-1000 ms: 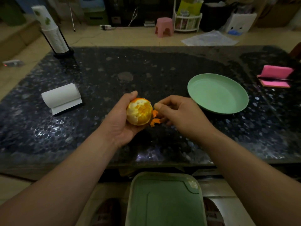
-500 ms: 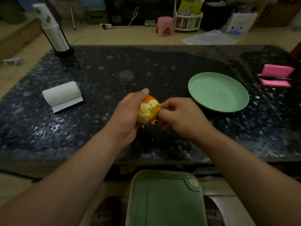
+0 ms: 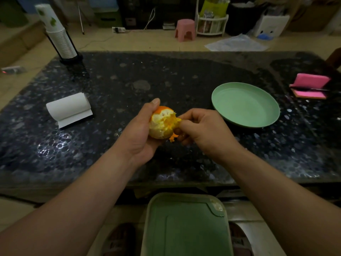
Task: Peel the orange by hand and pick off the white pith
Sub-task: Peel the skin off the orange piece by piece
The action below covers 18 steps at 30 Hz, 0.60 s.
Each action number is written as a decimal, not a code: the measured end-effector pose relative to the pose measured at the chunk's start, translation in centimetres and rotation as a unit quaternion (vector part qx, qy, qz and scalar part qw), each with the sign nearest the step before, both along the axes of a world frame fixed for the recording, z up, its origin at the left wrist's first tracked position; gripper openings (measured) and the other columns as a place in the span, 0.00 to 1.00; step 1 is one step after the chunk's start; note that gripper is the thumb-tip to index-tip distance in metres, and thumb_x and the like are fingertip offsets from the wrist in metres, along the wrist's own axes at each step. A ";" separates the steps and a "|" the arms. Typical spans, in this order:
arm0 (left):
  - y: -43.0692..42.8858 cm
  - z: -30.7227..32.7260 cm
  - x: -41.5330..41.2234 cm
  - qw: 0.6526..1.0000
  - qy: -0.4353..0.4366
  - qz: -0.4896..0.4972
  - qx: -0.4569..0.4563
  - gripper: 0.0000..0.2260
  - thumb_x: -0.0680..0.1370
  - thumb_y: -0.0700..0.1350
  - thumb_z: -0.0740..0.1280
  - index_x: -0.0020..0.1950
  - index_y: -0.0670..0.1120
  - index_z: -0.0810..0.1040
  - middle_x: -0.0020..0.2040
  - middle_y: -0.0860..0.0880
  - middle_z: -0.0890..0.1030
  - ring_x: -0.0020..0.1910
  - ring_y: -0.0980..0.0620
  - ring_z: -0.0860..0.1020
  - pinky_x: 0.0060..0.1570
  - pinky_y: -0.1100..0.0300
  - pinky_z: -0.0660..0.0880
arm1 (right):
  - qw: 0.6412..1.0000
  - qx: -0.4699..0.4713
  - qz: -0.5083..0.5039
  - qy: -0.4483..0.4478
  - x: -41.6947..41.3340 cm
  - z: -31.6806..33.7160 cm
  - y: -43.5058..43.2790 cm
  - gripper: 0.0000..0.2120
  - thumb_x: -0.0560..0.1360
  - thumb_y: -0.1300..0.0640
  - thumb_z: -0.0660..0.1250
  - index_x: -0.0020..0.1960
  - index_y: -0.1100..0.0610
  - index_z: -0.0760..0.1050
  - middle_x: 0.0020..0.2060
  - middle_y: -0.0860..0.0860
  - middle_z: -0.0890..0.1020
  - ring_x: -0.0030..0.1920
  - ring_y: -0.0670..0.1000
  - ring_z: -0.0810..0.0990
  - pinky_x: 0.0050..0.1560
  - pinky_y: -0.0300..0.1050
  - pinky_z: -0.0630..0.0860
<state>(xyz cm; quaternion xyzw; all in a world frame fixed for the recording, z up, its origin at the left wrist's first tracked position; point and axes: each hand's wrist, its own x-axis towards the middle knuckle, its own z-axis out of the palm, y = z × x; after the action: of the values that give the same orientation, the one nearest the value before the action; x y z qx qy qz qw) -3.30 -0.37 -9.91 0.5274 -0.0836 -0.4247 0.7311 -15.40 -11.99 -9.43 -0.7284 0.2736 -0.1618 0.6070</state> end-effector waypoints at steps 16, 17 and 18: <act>0.0 0.1 -0.4 0.999 0.046 -0.006 -0.026 0.16 0.82 0.56 0.67 0.57 0.44 0.79 0.48 0.43 0.83 0.46 0.47 0.83 0.54 0.50 0.81 | 0.995 0.096 0.023 -0.011 -0.5 0.3 -0.9 0.05 0.81 0.66 0.68 0.51 0.64 0.83 0.38 0.58 0.87 0.35 0.50 0.85 0.35 0.40 0.81; 0.1 0.0 -0.4 0.998 0.052 -0.006 -0.030 0.16 0.81 0.56 0.67 0.57 0.44 0.80 0.48 0.43 0.83 0.46 0.47 0.83 0.56 0.49 0.80 | 0.995 0.100 0.025 -0.010 -0.5 0.3 -0.9 0.05 0.82 0.65 0.68 0.51 0.64 0.83 0.38 0.58 0.87 0.35 0.50 0.85 0.35 0.41 0.81; 0.1 0.0 -0.4 0.998 0.053 -0.004 -0.031 0.16 0.81 0.56 0.67 0.58 0.44 0.79 0.49 0.43 0.83 0.47 0.46 0.82 0.57 0.48 0.80 | 0.996 0.089 0.027 -0.005 -0.4 0.3 -0.9 0.05 0.82 0.64 0.68 0.52 0.63 0.83 0.39 0.57 0.87 0.36 0.49 0.85 0.35 0.41 0.81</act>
<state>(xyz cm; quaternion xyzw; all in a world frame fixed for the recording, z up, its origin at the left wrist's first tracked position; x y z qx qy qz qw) -3.66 -0.29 -9.90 0.4810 -0.0598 -0.4526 0.7485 -15.85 -12.90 -9.15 -0.6782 0.2638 -0.1237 0.6747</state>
